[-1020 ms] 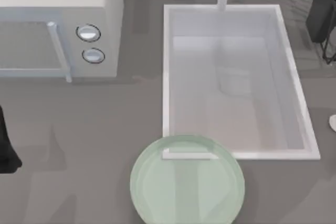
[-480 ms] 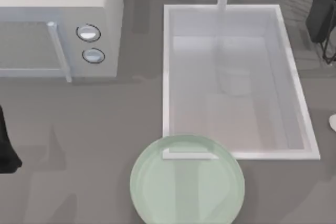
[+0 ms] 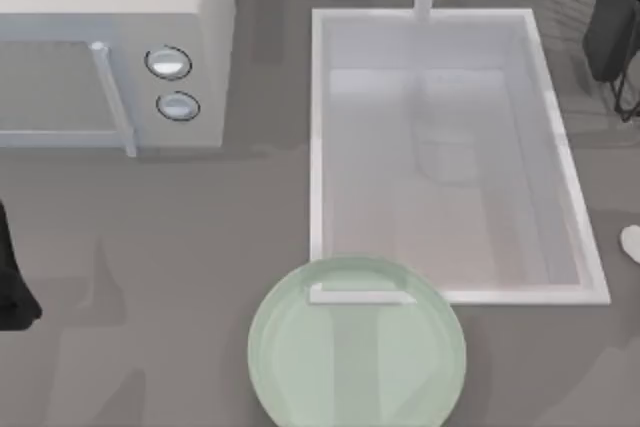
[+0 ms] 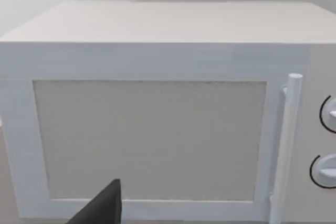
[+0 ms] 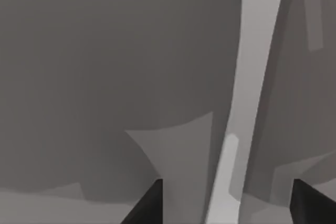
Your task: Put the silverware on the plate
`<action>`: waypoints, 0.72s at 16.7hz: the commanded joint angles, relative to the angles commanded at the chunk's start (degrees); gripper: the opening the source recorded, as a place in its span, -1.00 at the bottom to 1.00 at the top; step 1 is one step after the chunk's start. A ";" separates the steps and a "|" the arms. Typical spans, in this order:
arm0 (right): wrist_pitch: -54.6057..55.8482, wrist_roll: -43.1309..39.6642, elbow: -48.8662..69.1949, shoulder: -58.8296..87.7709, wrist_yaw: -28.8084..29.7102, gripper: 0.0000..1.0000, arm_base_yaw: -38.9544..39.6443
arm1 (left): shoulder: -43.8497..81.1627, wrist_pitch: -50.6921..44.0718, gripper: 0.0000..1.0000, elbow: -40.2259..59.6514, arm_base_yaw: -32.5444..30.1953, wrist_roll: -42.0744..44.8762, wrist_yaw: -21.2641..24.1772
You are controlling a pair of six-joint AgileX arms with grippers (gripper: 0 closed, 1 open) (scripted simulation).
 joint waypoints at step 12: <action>-22.77 1.66 11.70 -9.39 -0.24 -1.00 0.11 | 0.00 0.00 1.00 0.00 0.00 0.00 0.00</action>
